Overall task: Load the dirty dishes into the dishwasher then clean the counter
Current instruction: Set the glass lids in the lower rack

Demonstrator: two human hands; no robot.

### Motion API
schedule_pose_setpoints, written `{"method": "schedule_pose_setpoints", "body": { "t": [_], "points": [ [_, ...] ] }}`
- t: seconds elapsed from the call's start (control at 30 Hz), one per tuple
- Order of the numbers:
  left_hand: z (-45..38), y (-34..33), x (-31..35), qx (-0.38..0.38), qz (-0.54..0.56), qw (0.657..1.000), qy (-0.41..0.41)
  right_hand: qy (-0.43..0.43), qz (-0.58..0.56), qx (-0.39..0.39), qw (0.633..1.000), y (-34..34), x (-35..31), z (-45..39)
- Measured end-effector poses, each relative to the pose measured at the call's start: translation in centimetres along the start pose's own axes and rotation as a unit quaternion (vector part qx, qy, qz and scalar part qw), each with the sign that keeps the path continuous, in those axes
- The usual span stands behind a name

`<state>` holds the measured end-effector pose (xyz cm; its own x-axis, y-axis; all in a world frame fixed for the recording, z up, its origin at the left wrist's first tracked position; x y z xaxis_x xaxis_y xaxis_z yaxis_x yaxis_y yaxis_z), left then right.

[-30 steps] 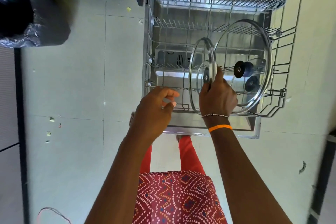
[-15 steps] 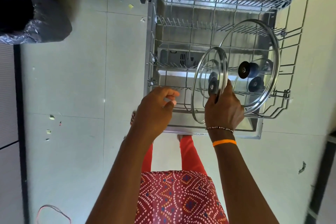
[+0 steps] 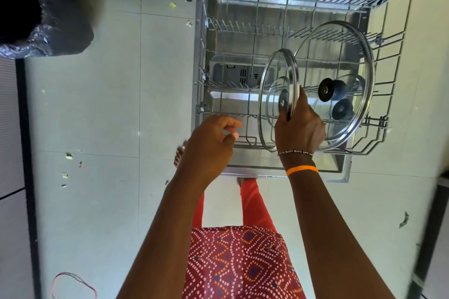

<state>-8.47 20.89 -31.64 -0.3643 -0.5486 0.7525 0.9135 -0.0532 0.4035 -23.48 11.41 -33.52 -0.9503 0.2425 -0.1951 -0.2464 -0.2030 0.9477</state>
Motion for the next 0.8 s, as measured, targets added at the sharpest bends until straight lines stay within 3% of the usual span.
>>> {"method": "schedule_pose_setpoints", "body": {
  "t": [0.27, 0.5, 0.8],
  "points": [
    [-0.5, -0.3, -0.1, -0.005, 0.005, 1.000, 0.011, 0.034, -0.050, 0.034, 0.998, -1.2, 0.8, 2.2],
    [-1.1, -0.6, -0.1, -0.007, 0.007, 1.000, 0.018, -0.020, -0.008, -0.071, 0.997, -1.9, 1.2, 1.9],
    [-1.3, -2.4, 0.0, -0.020, 0.013, 1.000, 0.013, 0.032, -0.047, -0.057, 0.997, -2.4, 0.9, 2.0]
  ]
}}
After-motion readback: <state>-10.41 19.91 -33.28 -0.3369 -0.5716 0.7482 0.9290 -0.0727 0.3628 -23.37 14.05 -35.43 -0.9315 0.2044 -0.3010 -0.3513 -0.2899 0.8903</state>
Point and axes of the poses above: each hand's wrist, its own z-axis away from the middle knuckle, its own y-axis out of the back of the hand, x = y × z, the point moved 6 cm from there along -z, towards the middle knuckle, and after that the axes turned 11 degrees about -y, right-handed, at the moved point
